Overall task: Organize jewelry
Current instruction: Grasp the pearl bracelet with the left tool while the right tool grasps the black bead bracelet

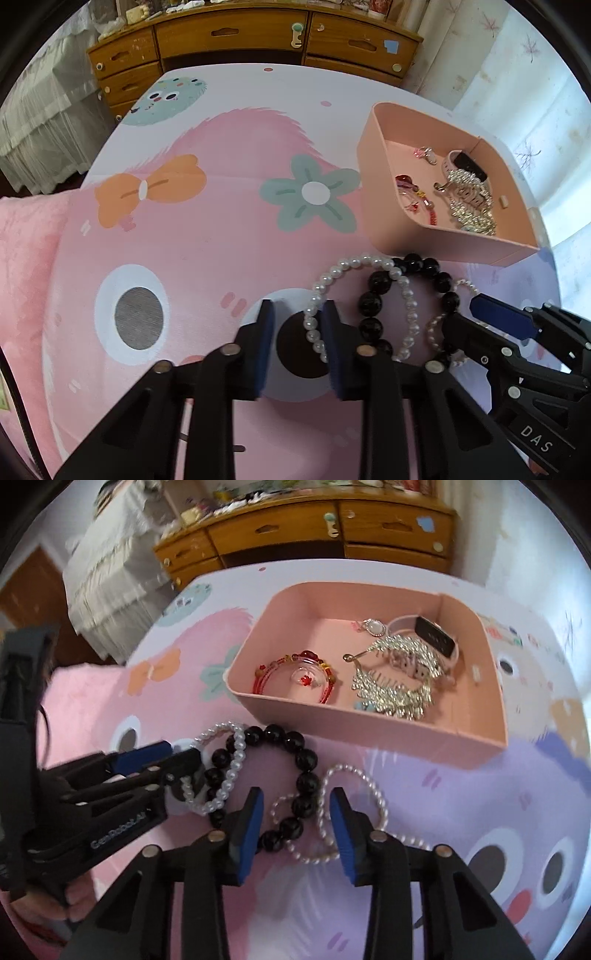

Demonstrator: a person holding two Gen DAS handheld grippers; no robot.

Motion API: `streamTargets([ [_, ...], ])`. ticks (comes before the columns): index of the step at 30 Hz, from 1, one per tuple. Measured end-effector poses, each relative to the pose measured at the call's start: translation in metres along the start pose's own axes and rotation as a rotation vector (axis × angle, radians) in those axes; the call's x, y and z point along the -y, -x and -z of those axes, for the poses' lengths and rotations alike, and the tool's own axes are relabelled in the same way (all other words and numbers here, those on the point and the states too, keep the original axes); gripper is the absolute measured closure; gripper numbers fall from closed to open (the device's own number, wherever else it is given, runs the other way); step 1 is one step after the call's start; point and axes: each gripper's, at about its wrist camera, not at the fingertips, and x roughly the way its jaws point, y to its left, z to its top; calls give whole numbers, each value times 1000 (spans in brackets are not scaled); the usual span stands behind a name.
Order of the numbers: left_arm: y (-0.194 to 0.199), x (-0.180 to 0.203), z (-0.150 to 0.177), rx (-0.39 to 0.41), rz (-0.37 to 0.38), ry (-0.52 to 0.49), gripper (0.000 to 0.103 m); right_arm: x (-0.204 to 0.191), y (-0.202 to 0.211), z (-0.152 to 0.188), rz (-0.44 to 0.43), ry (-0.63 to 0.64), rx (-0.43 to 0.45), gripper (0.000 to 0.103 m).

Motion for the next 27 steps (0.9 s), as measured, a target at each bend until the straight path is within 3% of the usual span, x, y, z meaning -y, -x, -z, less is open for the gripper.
streamTargets([
  [4,-1,-1,-2,4,-4,-1,89,3,-10,0,39,-2,-56,72],
  [9,-3,-5,-3,5,11,5,97,1,-12,-3,66,-5,-54,81],
  [18,-1,-16,-3,17,47,31,97,4,-12,-7,55,-84,-86,84],
  [22,5,-22,-3,28,51,11,98,3,-2,-13,35,-117,-88,99],
  [27,18,-33,-7,51,70,6,98,-5,11,-19,5,-142,-66,100],
])
